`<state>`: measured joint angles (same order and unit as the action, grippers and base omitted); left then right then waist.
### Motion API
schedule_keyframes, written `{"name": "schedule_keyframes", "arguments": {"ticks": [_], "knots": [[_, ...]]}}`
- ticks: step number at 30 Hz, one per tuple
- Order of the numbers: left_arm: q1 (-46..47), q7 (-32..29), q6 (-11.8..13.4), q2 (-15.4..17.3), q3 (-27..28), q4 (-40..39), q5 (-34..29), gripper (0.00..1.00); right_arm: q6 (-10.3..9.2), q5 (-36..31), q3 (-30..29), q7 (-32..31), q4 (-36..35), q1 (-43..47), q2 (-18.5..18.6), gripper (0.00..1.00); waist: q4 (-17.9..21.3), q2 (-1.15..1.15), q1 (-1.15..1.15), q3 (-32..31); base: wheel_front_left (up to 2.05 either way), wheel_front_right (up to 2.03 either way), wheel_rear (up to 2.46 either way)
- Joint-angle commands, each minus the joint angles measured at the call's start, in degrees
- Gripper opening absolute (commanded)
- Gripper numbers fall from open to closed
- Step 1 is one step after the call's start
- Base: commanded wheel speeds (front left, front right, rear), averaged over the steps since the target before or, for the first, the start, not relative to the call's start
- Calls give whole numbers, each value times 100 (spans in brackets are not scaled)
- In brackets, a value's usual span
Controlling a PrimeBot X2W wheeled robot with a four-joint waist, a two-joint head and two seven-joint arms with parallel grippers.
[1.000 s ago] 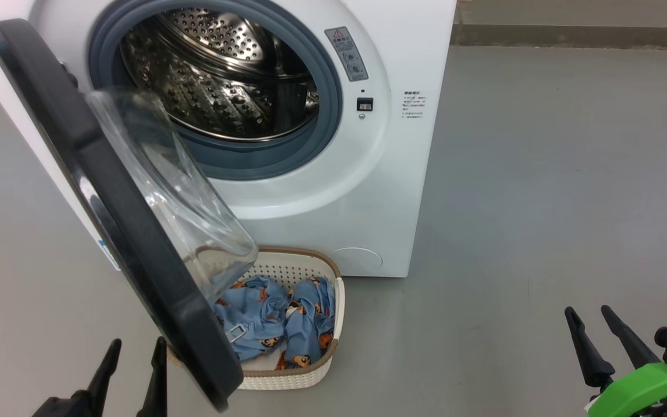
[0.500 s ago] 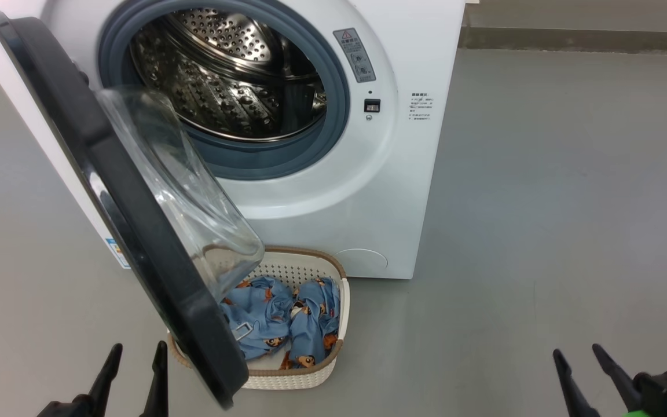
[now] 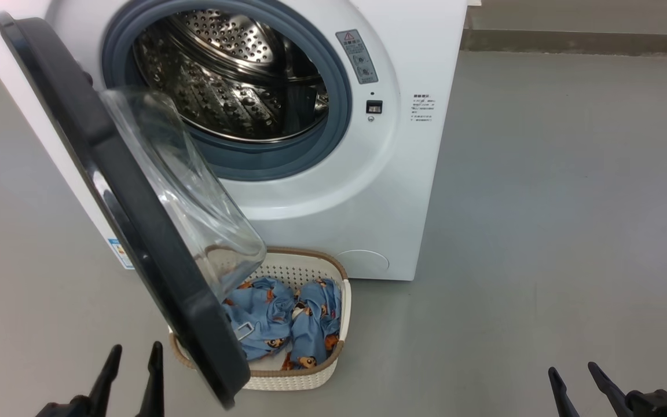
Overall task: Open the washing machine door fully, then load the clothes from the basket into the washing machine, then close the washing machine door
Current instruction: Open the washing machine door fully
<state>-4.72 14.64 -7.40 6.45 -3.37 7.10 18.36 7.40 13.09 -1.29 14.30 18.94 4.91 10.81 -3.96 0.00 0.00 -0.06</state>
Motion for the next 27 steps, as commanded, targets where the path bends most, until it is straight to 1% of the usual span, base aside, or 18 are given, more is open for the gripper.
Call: {"name": "schedule_keyframes", "arguments": {"ticks": [1,5,8,9,13,16,18,21,24,27], "knots": [[118,36,-9,58,239,-83,-24,0,9,-82,85,70,-149,-25,89,100,-16,0,0,-9,0,0,0],[212,36,-9,-18,636,-158,-24,0,9,-114,39,70,-171,-21,60,100,-61,0,0,-28,0,0,0],[285,36,-9,-57,995,-441,-32,0,9,-145,35,70,-206,-9,49,100,-92,0,0,-36,0,0,0],[285,36,-9,-57,995,-441,-32,0,9,-145,35,70,-206,-9,49,100,-92,0,0,-36,0,0,0],[385,36,19,-97,1382,-1218,-134,0,9,-167,20,70,-231,-1,51,100,-128,0,0,-38,0,0,0],[439,36,117,-168,1469,-2006,-182,0,9,-199,2,70,-251,10,58,100,-142,0,0,-42,0,0,0],[436,25,138,-216,1288,-2550,-193,0,9,-219,-24,70,-268,23,55,100,-147,0,0,-45,0,0,0],[433,-209,121,-264,710,-3344,-234,0,9,-251,-54,70,-296,37,39,100,-143,0,0,-37,0,0,0],[415,-627,84,-292,-132,-3871,-246,0,9,-280,-71,70,-324,40,33,100,-131,0,0,-19,0,0,0],[382,-964,58,-315,-1011,-4025,-187,0,9,-311,-95,70,-344,32,18,100,-124,0,0,7,0,0,0]]}}
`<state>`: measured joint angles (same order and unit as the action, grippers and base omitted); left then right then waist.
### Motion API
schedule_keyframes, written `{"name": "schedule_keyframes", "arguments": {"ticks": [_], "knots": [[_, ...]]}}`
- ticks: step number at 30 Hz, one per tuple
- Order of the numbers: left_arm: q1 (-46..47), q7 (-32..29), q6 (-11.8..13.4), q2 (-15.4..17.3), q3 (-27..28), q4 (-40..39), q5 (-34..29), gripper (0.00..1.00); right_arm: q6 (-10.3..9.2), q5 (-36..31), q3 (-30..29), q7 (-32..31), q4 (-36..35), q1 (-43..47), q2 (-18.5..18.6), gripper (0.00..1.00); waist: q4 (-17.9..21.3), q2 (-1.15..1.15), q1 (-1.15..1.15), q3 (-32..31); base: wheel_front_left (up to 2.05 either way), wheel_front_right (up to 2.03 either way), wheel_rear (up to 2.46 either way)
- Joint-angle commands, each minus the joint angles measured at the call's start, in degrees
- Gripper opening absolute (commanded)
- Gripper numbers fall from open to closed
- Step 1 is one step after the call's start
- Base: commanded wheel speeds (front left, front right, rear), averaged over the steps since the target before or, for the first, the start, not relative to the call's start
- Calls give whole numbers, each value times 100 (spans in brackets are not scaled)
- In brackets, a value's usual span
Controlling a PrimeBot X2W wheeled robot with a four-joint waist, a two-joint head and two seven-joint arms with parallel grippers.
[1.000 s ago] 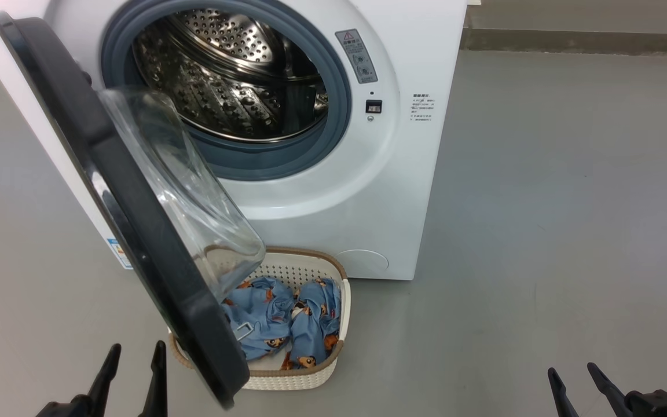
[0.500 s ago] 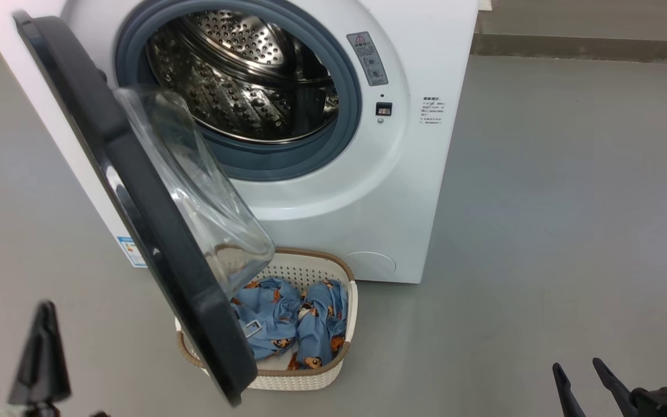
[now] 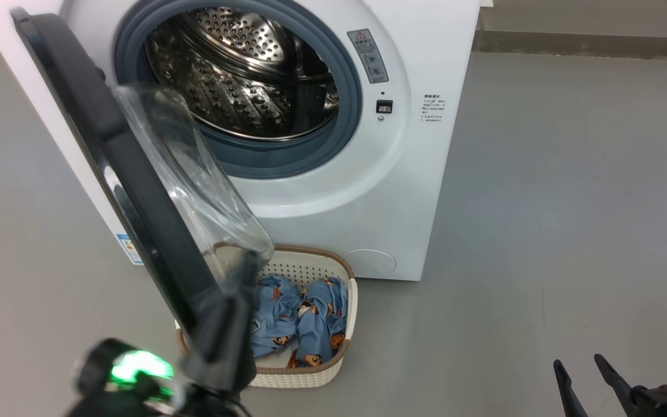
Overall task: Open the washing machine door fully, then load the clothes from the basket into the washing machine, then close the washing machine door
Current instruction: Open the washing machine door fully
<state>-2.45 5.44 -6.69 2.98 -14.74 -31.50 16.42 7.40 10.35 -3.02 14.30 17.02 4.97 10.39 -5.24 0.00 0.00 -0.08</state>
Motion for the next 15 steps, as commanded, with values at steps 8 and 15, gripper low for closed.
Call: {"name": "schedule_keyframes", "arguments": {"ticks": [8,15], "knots": [[109,-91,-15,3,-800,1041,423,0,9,-95,101,70,-185,-21,31,100,7,0,0,93,0,0,0],[354,308,68,-4,-677,2249,710,0,9,-147,46,70,-280,-124,29,100,13,0,0,166,0,0,0]]}}
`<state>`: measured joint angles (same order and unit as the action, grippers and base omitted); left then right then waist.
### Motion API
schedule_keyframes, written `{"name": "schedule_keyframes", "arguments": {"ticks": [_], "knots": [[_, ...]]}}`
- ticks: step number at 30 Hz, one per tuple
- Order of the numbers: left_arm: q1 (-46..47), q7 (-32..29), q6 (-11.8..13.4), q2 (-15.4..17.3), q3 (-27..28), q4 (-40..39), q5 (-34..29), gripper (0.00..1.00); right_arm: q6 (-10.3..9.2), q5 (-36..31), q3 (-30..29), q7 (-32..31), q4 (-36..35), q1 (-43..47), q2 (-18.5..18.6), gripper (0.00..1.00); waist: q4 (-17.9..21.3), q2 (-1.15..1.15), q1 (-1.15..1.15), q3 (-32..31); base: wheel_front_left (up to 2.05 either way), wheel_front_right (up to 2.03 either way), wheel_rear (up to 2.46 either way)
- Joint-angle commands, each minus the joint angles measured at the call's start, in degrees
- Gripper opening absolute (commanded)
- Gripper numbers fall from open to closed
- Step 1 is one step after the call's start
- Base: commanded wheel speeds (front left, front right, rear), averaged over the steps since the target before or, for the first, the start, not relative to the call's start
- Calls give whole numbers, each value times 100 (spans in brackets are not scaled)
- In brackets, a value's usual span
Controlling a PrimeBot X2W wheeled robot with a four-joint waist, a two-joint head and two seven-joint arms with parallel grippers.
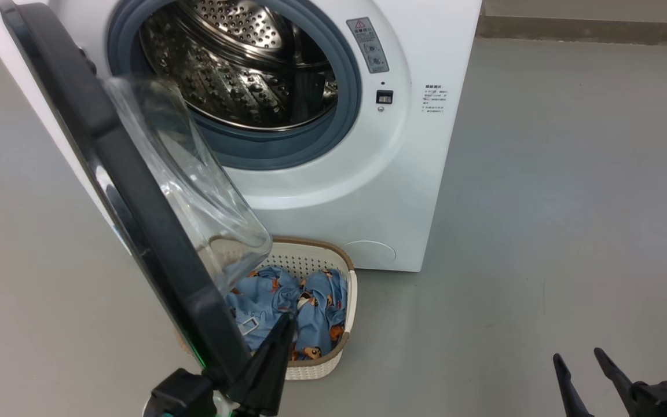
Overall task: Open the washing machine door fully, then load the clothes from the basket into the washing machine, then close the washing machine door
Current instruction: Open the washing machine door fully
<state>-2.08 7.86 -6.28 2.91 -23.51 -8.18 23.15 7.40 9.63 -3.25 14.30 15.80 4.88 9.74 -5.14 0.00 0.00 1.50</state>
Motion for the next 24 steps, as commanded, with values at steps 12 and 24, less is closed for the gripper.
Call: {"name": "schedule_keyframes", "arguments": {"ticks": [12,24], "knots": [[562,416,207,0,352,769,321,0,9,-108,-113,70,-347,-171,51,100,3,0,0,-28,0,0,0],[531,503,320,88,577,1045,430,0,9,-128,-259,70,-537,-148,15,100,-68,0,0,-130,0,0,0]]}}
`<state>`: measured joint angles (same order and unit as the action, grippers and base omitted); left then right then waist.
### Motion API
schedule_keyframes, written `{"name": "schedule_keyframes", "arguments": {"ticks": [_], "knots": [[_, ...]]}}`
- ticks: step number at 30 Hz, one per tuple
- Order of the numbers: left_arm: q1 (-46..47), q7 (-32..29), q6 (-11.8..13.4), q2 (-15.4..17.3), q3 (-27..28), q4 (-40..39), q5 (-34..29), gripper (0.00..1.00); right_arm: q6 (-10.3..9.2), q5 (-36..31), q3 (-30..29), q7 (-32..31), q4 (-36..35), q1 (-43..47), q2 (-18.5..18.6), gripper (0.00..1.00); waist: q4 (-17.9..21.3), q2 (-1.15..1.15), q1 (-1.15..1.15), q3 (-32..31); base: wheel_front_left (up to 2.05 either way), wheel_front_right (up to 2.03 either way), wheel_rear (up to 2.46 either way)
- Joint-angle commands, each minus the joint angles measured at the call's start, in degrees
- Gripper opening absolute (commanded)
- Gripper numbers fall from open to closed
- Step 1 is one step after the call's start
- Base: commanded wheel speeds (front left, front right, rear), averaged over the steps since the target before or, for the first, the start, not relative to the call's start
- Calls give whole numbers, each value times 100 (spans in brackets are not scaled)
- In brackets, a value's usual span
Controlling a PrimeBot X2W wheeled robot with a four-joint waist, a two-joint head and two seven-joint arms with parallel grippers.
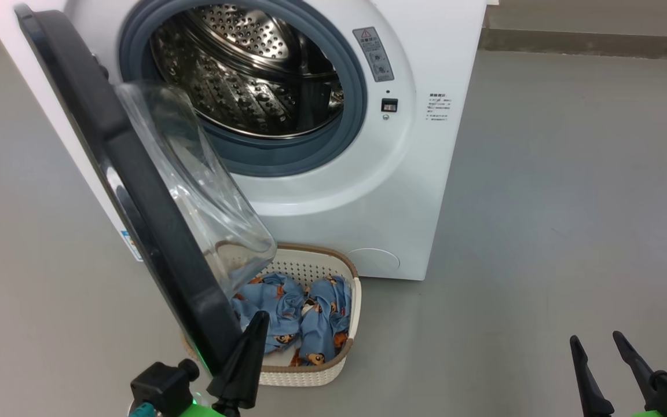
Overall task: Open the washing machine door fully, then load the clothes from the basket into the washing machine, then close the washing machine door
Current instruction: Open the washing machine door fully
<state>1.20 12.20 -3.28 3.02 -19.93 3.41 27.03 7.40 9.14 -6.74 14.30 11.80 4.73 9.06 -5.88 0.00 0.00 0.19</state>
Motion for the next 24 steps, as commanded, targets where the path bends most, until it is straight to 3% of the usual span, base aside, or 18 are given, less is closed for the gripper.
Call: {"name": "schedule_keyframes", "arguments": {"ticks": [1,24], "knots": [[192,72,39,98,246,-100,54,0,9,-76,73,70,-167,-134,78,100,-21,0,0,-10,0,0,0],[-170,63,320,461,632,-206,195,0,9,-84,-70,70,-328,-62,34,100,-498,0,0,-45,0,0,0]]}}
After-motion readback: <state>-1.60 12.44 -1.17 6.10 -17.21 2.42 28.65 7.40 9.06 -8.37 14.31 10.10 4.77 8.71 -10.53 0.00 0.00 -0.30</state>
